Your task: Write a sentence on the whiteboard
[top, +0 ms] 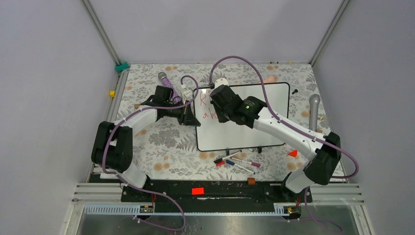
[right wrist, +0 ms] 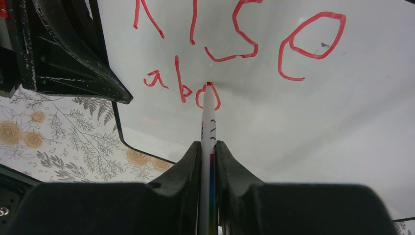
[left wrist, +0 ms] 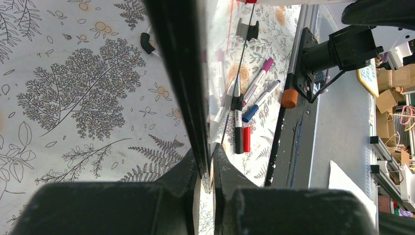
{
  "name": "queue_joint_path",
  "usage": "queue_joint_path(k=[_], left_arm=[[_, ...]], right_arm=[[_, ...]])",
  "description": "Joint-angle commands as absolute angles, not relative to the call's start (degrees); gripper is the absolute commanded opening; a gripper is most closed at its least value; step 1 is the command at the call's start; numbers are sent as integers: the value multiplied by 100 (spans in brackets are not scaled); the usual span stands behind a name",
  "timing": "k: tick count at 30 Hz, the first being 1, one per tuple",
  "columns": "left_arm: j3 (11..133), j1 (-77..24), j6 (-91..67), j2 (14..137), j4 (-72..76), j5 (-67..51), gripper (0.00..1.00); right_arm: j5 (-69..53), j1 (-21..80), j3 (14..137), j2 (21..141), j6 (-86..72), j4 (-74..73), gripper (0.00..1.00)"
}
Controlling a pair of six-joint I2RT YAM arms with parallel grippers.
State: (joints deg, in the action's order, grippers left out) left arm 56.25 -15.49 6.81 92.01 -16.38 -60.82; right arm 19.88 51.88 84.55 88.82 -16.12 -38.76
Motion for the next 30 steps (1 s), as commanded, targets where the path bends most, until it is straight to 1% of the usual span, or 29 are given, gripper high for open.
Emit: queue_joint_path(k=[1, 11, 19, 30], left_arm=[[5572, -1600, 1230, 9306, -2162, -5344, 0], [5572, -1600, 1237, 9303, -2162, -5335, 0], [5572, -1605, 1239, 9299, -2161, -5329, 0], [5572, -1604, 1244, 9283, -2170, -5328, 0]], right_arm=[[1899, 5142, 8543, 8955, -1614, -3749, 0], [1693, 5142, 8401, 8561, -1614, -3744, 0], [1981, 5001, 8147, 8100, -1598, -3685, 0], [2033, 4926, 8191, 8351, -1652, -3742, 0]])
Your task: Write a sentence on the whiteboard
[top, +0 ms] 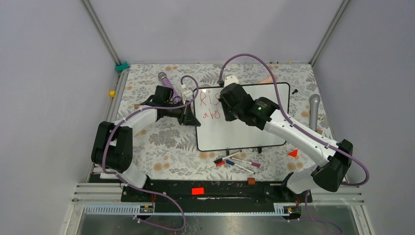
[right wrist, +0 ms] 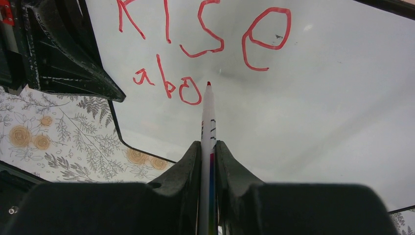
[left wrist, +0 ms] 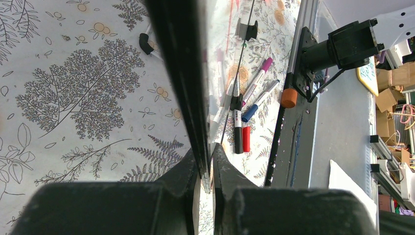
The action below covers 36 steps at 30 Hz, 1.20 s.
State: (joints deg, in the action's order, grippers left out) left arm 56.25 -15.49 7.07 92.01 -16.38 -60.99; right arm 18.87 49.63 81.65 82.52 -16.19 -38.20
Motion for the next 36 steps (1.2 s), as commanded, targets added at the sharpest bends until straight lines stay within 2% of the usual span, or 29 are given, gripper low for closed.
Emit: queue_joint_path(k=[1, 15, 28, 36], left_arm=[[5572, -1605, 1243, 9287, -2177, -5326, 0], [5598, -1607, 1265, 9303, -2185, -5331, 0], [5605, -1604, 1283, 9298, -2208, -5314, 0], [5610, -1608, 1283, 9322, -2207, -5312, 0]], right_arm=[[2050, 4930, 8194, 8384, -1667, -3744, 0], [2289, 4926, 8279, 8689, -1725, -3744, 0], [2219, 4930, 7413, 8171, -2059, -3748, 0], [2360, 4885, 7832, 8373, -1911, -3747, 0]])
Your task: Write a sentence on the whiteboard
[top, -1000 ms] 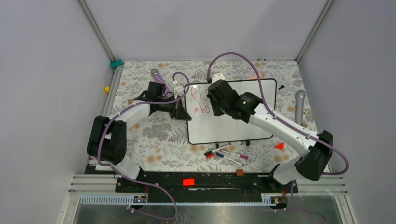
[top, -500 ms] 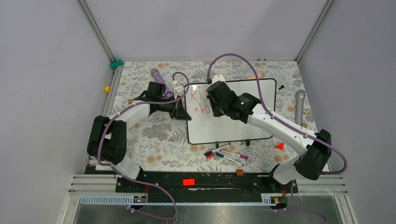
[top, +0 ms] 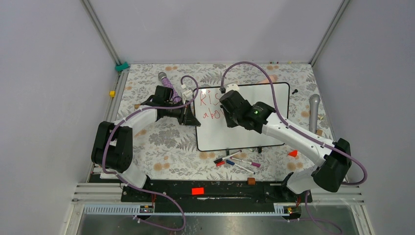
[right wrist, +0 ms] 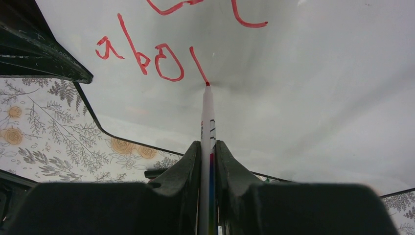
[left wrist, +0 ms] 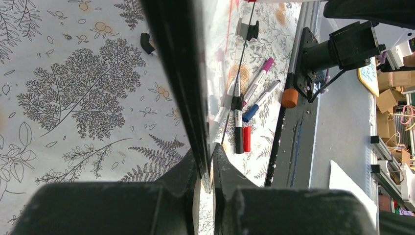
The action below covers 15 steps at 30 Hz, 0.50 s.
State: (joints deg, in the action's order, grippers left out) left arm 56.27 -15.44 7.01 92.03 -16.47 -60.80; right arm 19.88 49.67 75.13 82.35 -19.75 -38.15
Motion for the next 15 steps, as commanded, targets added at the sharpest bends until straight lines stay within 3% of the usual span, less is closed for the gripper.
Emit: queue_joint_path(k=[1, 15], left_arm=[[5608, -1606, 1283, 9327, -2202, -5301, 0], [5607, -1606, 1271, 9316, -2215, -5297, 0]], right_arm=[[2370, 4868, 7903, 8424, -1885, -3752, 0], [2142, 4729, 8068, 8342, -1922, -3709, 0]])
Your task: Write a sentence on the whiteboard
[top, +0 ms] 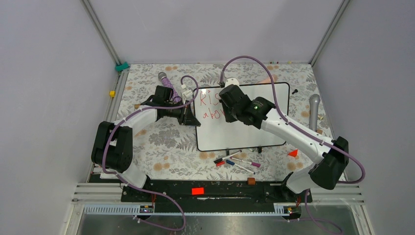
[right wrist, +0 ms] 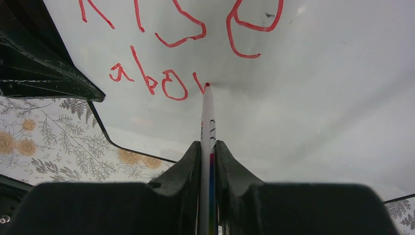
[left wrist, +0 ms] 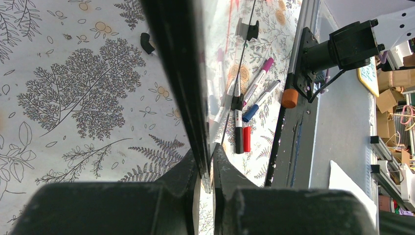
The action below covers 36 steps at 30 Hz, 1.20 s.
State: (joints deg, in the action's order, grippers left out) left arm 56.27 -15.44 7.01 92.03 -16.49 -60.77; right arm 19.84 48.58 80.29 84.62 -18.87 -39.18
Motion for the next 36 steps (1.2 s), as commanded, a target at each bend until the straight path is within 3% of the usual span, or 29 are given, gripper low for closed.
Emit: queue_joint_path(k=[1, 14, 36], left_arm=[[5605, -1605, 1279, 9315, -2212, -5297, 0], [5627, -1607, 1275, 9357, -2214, -5354, 0], [5634, -1608, 1292, 9341, -2259, -5336, 0]], right_arm=[[2074, 4729, 8005, 8228, -1918, -3651, 0], [1978, 4726, 7429, 7604, -1954, -3657, 0], [1833, 4724, 7638, 7981, -1934, -3597, 0]])
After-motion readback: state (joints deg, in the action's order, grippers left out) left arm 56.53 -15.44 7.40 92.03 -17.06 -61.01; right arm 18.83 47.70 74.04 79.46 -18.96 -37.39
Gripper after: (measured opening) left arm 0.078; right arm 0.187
